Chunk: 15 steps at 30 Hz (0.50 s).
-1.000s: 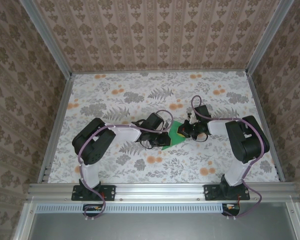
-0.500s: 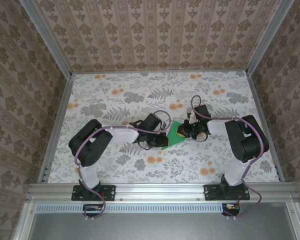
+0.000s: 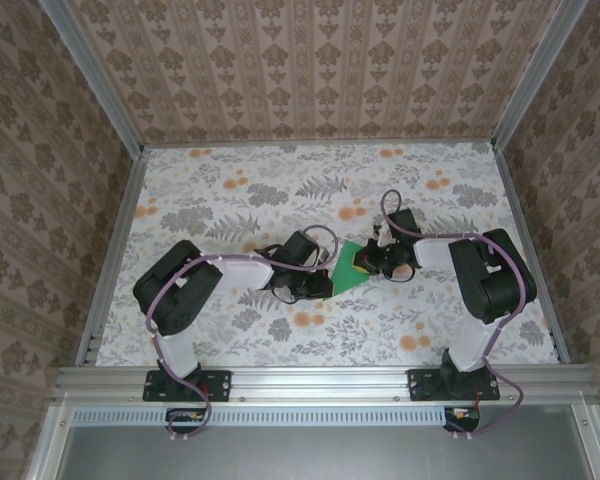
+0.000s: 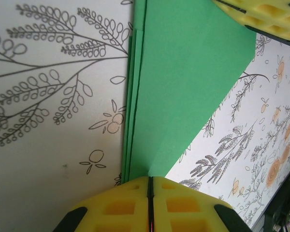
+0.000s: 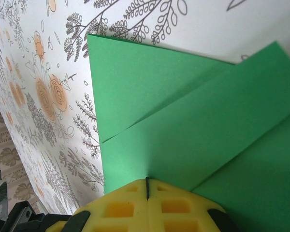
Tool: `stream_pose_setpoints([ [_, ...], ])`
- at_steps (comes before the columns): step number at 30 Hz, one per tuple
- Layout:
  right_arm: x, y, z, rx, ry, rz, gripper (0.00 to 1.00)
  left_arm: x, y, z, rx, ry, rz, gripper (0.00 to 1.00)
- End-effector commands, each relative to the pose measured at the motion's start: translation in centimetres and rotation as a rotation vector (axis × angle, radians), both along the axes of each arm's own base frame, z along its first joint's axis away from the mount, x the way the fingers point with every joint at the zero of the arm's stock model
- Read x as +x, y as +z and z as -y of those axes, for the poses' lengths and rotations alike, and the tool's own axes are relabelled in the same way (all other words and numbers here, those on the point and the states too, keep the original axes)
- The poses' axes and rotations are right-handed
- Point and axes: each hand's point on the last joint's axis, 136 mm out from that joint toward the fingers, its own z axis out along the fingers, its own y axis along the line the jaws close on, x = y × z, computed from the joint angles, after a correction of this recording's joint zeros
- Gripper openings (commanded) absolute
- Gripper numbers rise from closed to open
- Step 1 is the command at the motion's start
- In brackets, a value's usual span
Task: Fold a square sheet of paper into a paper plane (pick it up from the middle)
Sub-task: Fourth fold the wing at the center of the table.
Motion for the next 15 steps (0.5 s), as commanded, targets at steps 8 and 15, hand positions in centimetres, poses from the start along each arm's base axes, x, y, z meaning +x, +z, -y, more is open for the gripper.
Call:
stream_pose_setpoints([
  [8,-4.3,-6.0,3.3,-0.210,-0.034,-0.211,0.04,-3.4,-1.1,-3.7,0.096,-0.070,-0.075,0.08],
  [15,-3.7,-5.2,3.1,-0.197,-0.038,-0.192,0.04,0.6,4.5,-0.1,-0.091,-0.024,0.116,0.07],
])
